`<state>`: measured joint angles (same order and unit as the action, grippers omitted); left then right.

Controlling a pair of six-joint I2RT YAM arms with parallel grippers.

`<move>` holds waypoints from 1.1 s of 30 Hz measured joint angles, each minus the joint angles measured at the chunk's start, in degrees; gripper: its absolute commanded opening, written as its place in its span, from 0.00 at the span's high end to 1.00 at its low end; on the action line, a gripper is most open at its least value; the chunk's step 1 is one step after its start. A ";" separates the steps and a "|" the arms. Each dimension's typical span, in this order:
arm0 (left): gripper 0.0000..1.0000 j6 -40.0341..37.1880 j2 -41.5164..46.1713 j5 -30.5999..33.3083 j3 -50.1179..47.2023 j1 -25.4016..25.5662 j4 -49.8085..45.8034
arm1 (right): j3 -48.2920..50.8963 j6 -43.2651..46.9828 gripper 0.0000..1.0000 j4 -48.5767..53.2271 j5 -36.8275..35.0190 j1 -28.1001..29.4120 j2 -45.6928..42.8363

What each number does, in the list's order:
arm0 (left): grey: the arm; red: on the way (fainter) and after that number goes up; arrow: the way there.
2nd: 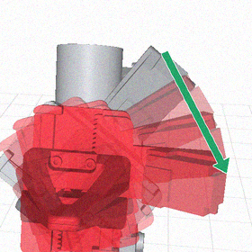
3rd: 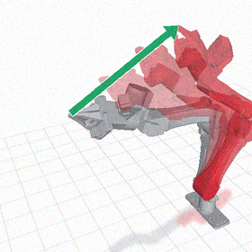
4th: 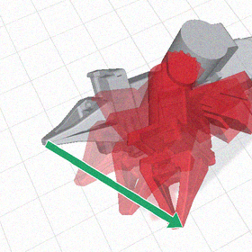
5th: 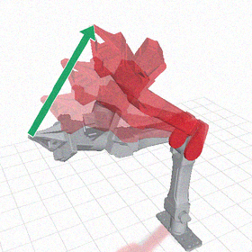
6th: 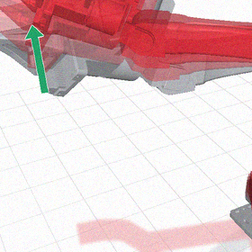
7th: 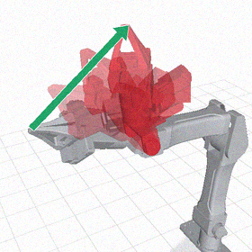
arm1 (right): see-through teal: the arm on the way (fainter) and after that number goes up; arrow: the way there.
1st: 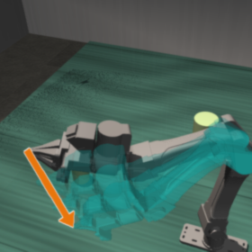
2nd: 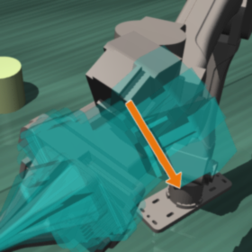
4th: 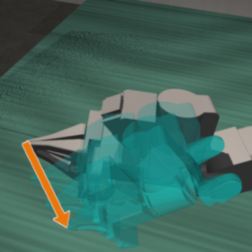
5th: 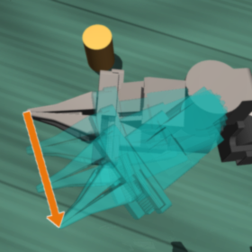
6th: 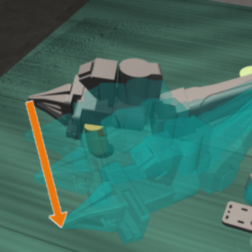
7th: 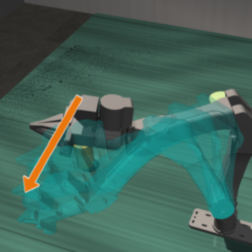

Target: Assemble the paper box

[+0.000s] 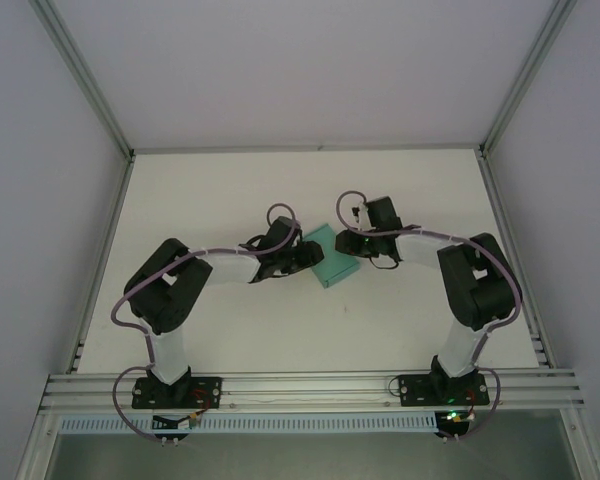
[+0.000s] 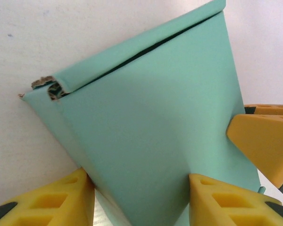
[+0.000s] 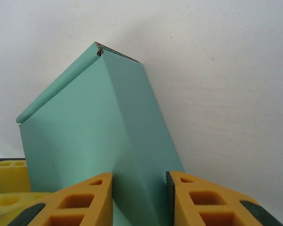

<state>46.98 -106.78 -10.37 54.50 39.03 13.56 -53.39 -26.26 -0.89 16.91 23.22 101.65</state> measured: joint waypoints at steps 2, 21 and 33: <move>0.99 0.90 -0.17 0.13 -1.73 -0.24 3.87 | 0.94 -1.03 0.73 -1.70 -0.37 0.00 -0.26; 1.00 10.99 -4.66 0.76 -14.51 -1.92 39.10 | 6.05 -8.11 0.71 -7.89 -0.26 0.00 -2.80; 0.86 8.79 -2.40 0.35 -12.52 -1.95 31.45 | 0.63 -5.81 0.53 3.93 -3.63 1.90 -3.26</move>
<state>55.77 -109.19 -10.02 41.98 37.08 45.01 -52.75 -32.08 3.05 13.28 25.12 98.39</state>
